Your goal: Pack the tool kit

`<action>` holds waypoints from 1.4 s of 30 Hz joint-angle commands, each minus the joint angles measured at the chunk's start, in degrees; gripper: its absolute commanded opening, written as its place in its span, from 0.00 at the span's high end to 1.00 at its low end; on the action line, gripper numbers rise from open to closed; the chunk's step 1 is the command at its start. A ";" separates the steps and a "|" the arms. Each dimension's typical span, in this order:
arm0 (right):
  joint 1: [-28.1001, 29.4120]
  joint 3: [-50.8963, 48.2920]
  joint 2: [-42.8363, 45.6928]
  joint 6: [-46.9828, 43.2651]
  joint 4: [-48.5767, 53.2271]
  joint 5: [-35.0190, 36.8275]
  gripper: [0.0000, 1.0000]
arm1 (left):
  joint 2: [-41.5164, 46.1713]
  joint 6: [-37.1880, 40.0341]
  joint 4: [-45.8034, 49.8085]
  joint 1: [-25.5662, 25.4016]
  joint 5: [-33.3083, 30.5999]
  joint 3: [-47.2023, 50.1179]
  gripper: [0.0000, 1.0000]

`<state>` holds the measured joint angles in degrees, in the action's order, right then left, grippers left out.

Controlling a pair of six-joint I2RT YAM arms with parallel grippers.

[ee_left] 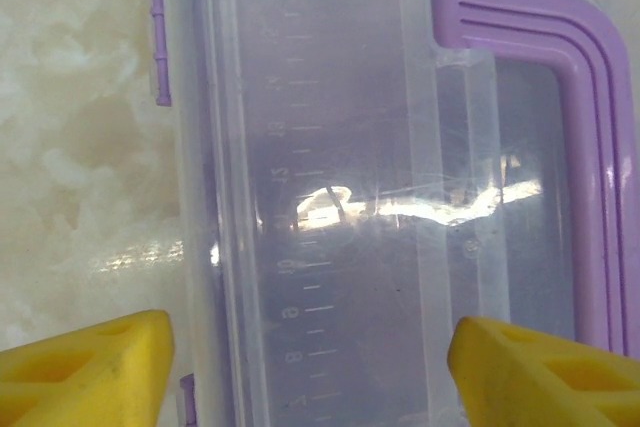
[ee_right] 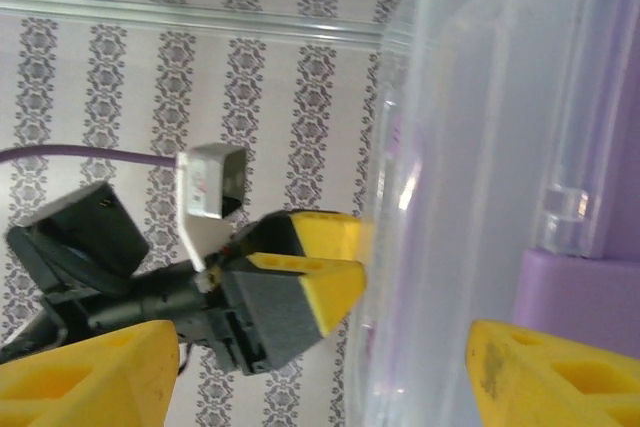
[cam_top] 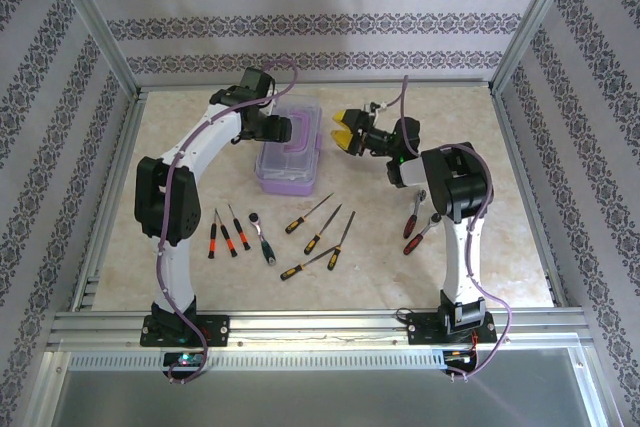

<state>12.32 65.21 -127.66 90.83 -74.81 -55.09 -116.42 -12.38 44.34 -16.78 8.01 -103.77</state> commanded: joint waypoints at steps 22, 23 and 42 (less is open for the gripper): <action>-1.73 -2.48 8.11 -23.52 26.99 5.24 0.28 | -3.29 -1.31 14.66 -0.61 0.80 -11.37 0.00; -1.67 -2.18 8.00 -23.55 27.26 5.47 0.28 | -3.42 -1.32 14.80 -0.64 0.65 -11.77 0.00; 0.37 1.93 11.70 -42.23 48.26 6.10 0.18 | -14.19 -1.03 22.50 -3.21 -4.63 -22.01 0.08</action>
<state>12.75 66.32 -112.79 47.03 -22.59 -43.31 -129.71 -13.98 63.18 -19.57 6.15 -126.89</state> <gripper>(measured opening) 0.816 0.928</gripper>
